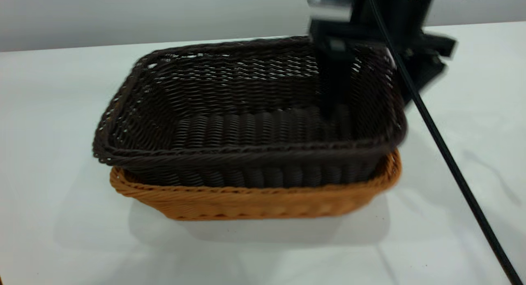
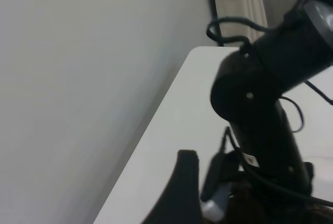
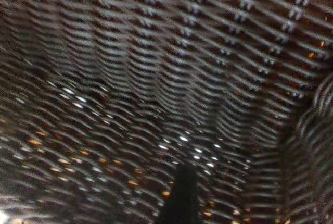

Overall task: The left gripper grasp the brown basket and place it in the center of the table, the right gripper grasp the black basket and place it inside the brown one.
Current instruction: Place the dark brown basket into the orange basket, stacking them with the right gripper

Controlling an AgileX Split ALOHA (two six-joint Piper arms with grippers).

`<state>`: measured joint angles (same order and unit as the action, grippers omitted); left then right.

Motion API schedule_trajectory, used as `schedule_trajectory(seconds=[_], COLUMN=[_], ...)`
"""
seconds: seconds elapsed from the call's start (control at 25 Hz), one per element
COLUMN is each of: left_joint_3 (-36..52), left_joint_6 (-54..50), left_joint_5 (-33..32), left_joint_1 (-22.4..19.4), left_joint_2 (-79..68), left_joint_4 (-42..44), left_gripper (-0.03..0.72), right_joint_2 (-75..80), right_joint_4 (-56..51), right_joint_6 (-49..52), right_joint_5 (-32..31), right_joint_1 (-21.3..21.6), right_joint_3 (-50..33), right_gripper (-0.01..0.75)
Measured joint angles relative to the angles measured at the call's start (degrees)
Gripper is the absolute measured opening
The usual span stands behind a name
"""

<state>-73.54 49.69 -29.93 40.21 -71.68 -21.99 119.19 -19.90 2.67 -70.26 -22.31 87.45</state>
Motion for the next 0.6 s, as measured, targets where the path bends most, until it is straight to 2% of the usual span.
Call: schedule_trajectory(seconds=[0.24,0.6], left_joint_3=[0.0,0.0], left_joint_6=[0.0,0.0], left_joint_5=[-1.3,-2.1], left_joint_1=[0.0,0.0], left_joint_2=[0.0,0.0], left_joint_4=[0.0,0.1], left_gripper=[0.667,0.667], right_joint_2=[-0.6,-0.6], right_joint_4=[-0.4,1.1], right_joint_6=[1.0,1.3], right_joint_5=[0.1,0.2], right_joint_1=[0.0,0.0], right_joint_3=[5.8,6.1], right_gripper=[0.666,0.666])
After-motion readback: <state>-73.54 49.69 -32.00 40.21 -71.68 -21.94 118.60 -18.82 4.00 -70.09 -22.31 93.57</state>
